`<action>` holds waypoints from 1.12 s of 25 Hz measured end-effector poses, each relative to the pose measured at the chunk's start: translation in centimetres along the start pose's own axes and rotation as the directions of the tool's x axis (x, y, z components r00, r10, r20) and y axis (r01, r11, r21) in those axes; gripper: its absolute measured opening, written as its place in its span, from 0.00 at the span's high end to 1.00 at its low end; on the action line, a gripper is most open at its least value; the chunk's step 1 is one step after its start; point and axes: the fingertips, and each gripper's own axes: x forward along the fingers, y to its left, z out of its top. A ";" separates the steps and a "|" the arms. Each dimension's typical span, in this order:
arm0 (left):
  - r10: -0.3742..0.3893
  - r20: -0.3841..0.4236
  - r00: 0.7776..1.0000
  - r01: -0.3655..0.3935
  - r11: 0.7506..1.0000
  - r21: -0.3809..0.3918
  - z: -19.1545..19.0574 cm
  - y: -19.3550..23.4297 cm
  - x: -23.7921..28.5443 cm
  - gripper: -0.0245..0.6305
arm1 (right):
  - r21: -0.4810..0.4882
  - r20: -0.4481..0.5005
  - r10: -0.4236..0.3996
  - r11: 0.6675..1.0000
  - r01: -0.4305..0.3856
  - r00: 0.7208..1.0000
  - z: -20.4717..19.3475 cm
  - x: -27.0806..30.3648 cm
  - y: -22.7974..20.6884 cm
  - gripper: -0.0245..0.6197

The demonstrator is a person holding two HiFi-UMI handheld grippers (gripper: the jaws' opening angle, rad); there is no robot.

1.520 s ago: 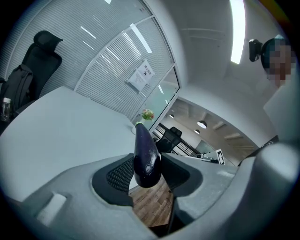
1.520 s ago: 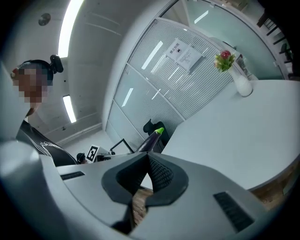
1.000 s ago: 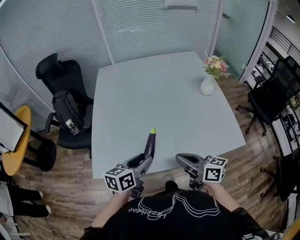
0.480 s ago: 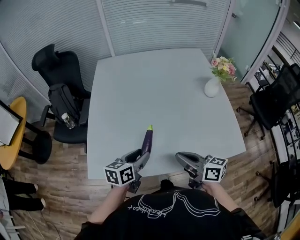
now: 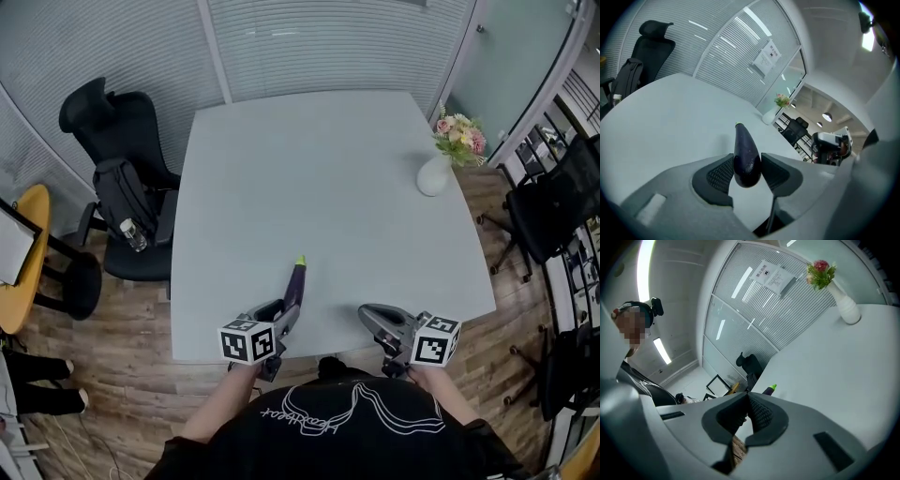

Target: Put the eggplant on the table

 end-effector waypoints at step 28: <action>0.071 -0.101 0.992 -0.062 0.994 0.090 -3.2 4.0 3.8 0.67 | 0.050 -0.029 -0.029 0.998 0.031 0.999 -1.1 -0.4 -1.5 0.95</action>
